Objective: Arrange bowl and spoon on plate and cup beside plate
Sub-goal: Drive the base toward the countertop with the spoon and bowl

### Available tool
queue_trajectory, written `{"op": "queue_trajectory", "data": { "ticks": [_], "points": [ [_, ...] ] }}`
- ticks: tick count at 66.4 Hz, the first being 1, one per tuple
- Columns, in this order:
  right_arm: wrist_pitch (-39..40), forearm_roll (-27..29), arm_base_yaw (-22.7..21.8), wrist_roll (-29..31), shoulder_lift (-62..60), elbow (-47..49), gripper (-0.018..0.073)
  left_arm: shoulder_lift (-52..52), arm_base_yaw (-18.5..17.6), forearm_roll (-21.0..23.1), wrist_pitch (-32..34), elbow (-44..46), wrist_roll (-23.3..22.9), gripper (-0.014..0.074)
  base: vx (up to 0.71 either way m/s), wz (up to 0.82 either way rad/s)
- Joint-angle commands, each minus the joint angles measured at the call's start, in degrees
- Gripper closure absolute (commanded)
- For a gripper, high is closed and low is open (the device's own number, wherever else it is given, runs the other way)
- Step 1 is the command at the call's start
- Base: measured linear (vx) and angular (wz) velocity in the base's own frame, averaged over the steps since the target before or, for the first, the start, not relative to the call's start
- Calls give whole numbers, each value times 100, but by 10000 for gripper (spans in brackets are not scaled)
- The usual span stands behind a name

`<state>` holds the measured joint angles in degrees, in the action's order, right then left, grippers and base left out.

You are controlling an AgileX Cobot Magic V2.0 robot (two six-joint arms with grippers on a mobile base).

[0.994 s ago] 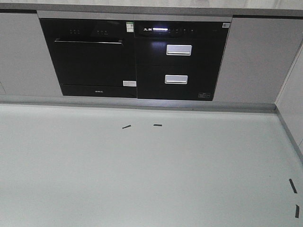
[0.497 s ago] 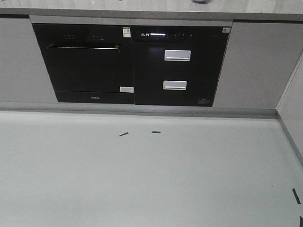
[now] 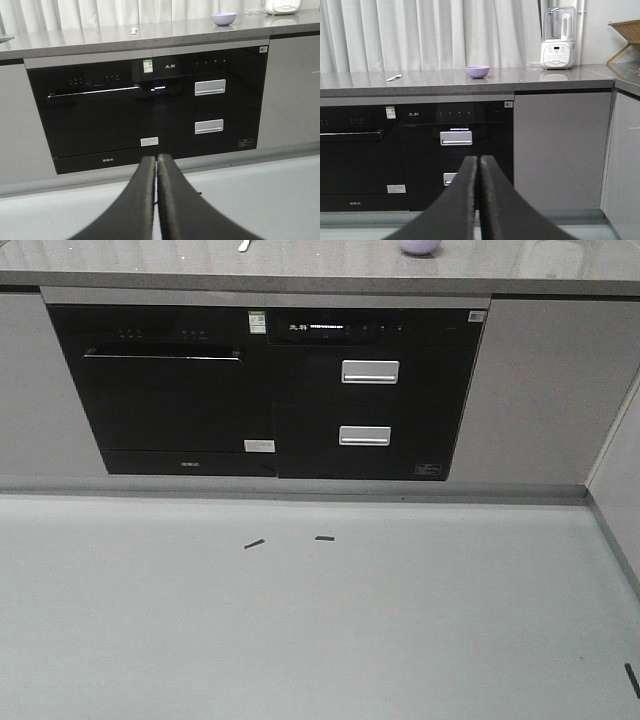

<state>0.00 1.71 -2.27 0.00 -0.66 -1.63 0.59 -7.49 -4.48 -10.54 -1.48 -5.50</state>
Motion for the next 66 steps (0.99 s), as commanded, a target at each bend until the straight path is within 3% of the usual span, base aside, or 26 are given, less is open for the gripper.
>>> {"op": "queue_trajectory", "data": {
  "ticks": [1, 66],
  "points": [
    [395, -17, -29, 0, -44, -20, 562, -39, -4, 16, 403, 44, -77, 603, 17, -3],
    [395, -17, -29, 0, -44, -20, 562, -39, -4, 16, 403, 44, -77, 603, 16, -4]
  ]
}}
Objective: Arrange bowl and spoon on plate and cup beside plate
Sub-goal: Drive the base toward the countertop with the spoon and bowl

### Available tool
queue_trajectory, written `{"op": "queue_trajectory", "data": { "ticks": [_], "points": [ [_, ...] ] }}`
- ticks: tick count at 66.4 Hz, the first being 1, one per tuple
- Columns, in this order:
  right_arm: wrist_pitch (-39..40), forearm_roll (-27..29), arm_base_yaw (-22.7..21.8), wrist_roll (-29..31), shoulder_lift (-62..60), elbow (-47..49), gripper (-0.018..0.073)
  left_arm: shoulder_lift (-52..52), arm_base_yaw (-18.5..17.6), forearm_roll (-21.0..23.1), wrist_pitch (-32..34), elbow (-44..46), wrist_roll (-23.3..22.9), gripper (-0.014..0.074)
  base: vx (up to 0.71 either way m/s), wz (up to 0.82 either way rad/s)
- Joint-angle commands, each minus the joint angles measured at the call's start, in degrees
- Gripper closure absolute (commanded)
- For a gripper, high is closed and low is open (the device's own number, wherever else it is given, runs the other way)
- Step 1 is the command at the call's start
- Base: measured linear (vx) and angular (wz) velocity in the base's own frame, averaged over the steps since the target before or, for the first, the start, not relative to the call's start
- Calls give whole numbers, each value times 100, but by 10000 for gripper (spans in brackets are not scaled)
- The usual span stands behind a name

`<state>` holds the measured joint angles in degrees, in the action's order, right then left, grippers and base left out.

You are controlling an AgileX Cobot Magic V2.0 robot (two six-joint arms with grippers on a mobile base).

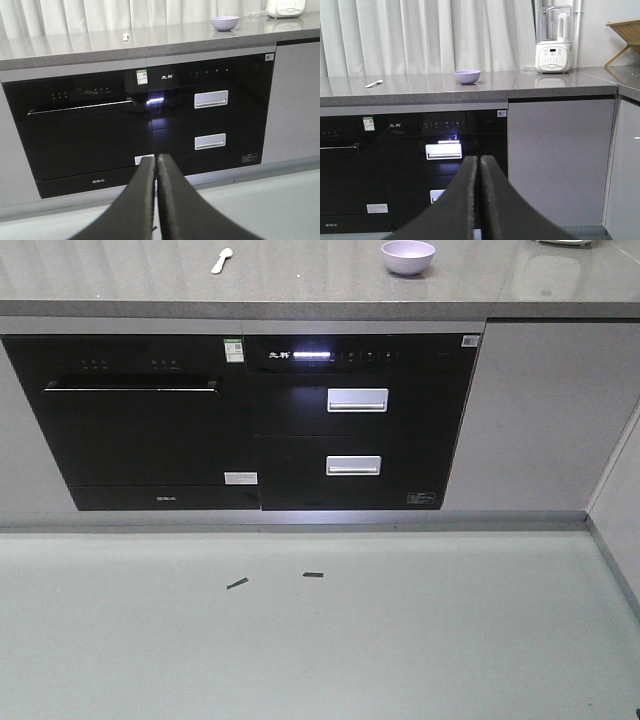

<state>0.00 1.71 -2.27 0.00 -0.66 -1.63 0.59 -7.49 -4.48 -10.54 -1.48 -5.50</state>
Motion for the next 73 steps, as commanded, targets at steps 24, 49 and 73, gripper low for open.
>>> {"op": "queue_trajectory", "data": {
  "ticks": [24, 49, 73],
  "points": [
    [395, -17, -29, 0, -44, -20, 562, -39, -4, 16, 403, 44, -77, 603, 15, -2],
    [395, -17, -29, 0, -44, -20, 562, -39, -4, 16, 403, 44, -77, 603, 15, -3],
    [395, -17, -29, 0, -44, -20, 562, -39, -4, 16, 403, 44, -77, 603, 14, -1]
  ]
}}
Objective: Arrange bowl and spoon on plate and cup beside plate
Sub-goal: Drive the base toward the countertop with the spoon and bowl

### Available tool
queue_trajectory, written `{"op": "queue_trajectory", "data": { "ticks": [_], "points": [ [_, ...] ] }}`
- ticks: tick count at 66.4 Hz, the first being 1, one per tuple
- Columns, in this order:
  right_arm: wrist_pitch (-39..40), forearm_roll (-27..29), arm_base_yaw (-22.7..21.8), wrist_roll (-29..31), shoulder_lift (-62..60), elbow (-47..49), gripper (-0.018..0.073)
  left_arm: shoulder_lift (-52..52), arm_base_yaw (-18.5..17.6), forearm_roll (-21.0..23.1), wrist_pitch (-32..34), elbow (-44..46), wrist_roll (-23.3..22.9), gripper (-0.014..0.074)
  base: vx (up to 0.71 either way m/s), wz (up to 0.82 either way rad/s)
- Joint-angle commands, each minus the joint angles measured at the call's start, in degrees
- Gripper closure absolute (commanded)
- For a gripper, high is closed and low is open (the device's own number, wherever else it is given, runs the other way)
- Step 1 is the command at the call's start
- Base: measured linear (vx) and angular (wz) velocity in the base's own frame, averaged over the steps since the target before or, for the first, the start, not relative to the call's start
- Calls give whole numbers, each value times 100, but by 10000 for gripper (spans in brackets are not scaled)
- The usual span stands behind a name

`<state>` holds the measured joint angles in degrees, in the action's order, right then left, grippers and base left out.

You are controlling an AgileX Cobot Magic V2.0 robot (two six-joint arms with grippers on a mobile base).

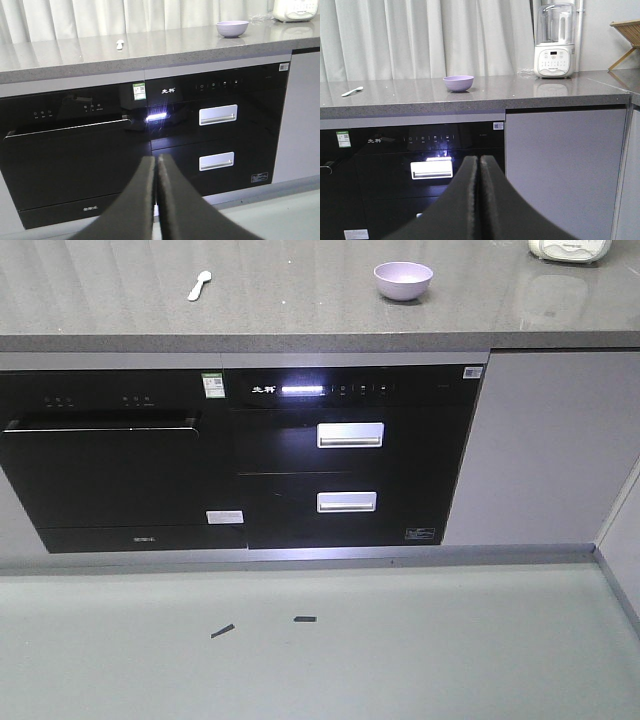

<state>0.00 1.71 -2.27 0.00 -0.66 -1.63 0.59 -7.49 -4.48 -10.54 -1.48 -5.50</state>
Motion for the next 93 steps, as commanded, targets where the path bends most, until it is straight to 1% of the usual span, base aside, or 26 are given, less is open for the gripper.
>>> {"op": "queue_trajectory", "data": {
  "ticks": [1, 93],
  "points": [
    [395, -17, -29, 0, -44, -20, 562, -39, -4, 16, 403, 44, -77, 603, 14, -1],
    [395, -17, -29, 0, -44, -20, 562, -39, -4, 16, 403, 44, -77, 603, 10, -2]
  ]
}}
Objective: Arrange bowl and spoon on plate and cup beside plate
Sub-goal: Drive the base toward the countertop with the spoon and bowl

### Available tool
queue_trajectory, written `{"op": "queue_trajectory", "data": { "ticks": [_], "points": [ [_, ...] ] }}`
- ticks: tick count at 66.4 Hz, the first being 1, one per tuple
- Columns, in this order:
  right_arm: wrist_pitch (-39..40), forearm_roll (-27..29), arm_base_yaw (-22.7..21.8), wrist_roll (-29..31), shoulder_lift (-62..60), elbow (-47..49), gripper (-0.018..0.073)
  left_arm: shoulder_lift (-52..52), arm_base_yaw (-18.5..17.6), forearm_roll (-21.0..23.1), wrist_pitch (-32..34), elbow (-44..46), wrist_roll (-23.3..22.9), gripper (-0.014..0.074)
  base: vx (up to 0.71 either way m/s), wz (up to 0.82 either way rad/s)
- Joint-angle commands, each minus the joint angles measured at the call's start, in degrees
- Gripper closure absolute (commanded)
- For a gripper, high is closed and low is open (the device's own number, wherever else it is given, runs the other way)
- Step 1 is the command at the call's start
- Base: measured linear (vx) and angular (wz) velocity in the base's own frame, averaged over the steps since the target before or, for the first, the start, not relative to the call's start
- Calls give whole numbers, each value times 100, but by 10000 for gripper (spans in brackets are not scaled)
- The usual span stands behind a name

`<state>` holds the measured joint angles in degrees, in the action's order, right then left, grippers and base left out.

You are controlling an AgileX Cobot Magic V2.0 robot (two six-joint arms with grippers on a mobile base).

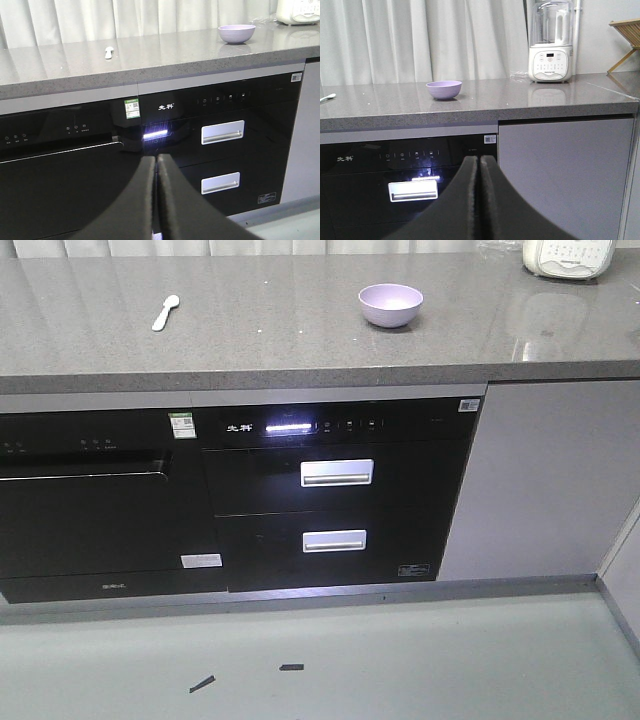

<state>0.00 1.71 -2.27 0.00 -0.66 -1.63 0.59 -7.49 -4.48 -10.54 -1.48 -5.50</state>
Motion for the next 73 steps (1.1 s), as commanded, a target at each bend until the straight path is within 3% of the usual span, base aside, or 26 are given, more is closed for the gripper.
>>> {"op": "queue_trajectory", "data": {
  "ticks": [1, 73],
  "points": [
    [395, -17, -29, 0, -44, -20, 562, -39, -4, 16, 403, 44, -77, 603, 6, -4],
    [395, -17, -29, 0, -44, -20, 562, -39, -4, 16, 403, 44, -77, 603, 6, -2]
  ]
}}
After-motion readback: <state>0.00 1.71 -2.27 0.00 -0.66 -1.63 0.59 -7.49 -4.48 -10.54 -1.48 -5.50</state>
